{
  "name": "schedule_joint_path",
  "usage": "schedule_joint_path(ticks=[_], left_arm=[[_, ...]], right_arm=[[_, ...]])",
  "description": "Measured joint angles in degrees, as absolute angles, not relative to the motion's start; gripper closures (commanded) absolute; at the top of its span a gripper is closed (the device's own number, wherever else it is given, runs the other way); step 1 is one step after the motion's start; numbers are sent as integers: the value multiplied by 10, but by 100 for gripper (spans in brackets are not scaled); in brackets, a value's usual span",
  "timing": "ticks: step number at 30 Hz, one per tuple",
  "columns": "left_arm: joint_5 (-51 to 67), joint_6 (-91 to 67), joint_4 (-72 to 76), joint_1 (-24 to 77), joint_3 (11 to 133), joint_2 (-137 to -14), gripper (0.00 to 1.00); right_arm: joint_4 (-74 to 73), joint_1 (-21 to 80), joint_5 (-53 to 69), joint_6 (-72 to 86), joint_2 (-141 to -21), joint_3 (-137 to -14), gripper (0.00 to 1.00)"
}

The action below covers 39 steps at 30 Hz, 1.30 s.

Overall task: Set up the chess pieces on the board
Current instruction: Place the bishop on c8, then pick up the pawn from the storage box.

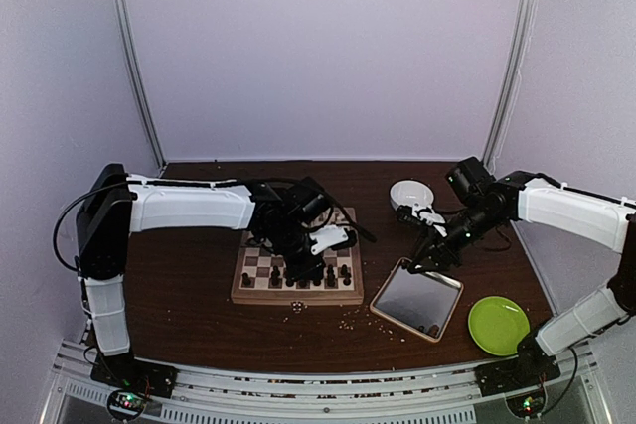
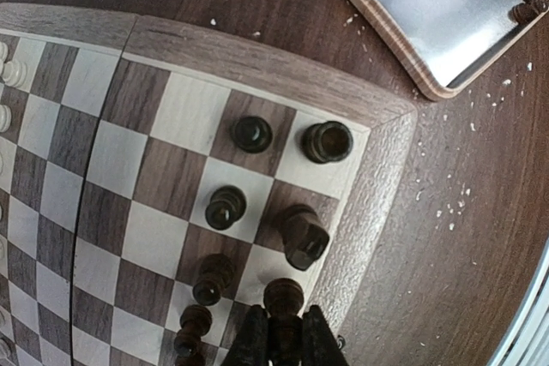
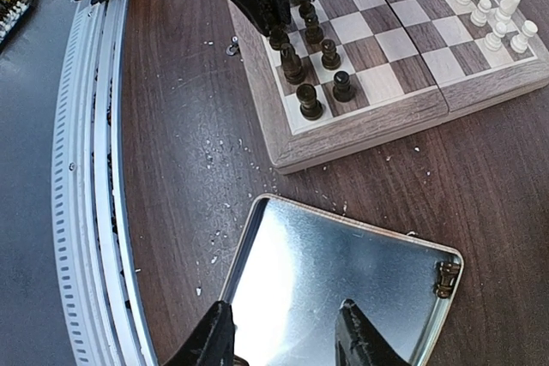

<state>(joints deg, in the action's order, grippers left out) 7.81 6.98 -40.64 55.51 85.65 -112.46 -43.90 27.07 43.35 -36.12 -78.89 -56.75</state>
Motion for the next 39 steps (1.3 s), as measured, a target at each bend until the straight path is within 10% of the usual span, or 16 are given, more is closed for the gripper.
schedule_joint_path(ticks=[25, 39], left_arm=[[86, 70, -403, 555, 860, -1133, 71], [34, 61, -407, 533, 882, -939, 65]], right_arm=[[-451, 270, 438, -371, -796, -571, 59], [-507, 311, 346, -432, -753, -558, 64]])
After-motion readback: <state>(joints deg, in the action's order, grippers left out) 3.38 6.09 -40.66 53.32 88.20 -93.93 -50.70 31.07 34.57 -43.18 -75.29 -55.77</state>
